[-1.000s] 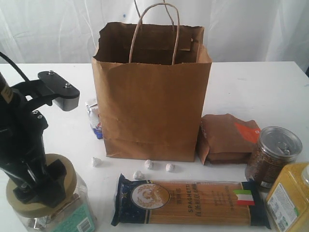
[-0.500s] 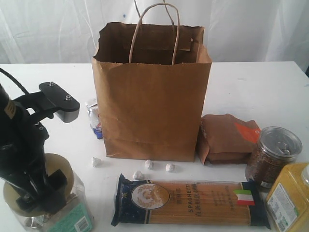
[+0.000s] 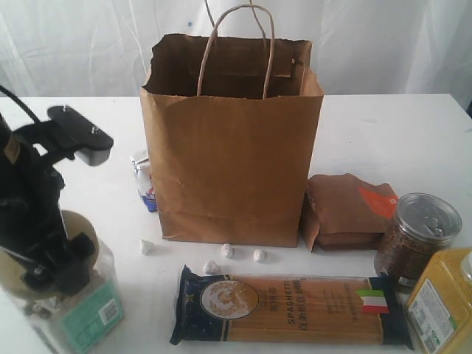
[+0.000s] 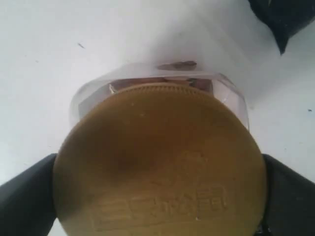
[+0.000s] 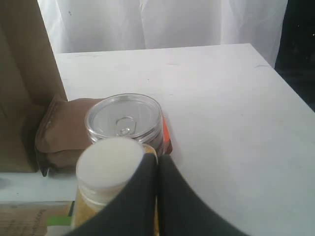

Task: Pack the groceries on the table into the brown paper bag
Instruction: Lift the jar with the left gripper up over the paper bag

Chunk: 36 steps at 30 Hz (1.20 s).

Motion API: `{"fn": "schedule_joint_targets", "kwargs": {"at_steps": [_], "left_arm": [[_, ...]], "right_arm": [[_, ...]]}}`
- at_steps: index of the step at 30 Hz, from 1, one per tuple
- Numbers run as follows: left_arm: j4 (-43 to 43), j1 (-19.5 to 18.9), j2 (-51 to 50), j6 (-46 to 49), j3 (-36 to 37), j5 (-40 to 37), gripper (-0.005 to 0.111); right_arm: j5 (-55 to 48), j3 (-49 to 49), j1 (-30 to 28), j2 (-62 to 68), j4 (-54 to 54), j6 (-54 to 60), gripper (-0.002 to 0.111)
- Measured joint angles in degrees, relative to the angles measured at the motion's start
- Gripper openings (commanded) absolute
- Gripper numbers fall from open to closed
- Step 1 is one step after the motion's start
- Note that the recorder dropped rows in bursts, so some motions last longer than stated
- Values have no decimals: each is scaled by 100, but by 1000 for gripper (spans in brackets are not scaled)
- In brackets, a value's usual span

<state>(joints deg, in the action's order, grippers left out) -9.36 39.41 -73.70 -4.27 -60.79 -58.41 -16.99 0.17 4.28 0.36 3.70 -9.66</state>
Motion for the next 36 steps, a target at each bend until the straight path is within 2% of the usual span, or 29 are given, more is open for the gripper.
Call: {"fn": "schedule_joint_targets", "kwargs": {"at_steps": [4,10,18,24,36], "left_arm": [[-150,0,72,-89,-706,-193,0],[-326,0,177,-140,-2145,-605,0],[-727,0,198,-191,-3882,-641,0],[-738,0,-30,-271,-4725,-641,0],[-303,0,-922,-292,-5752,-618,0]], "right_arm": [[0,0,0,0,0,-24,0],[0,0,0,0,0,-24,0],[0,0,0,0,0,-34,0],[0,0,0,0,0,-34,0],[0,0,0,0,0,-34,0]]}}
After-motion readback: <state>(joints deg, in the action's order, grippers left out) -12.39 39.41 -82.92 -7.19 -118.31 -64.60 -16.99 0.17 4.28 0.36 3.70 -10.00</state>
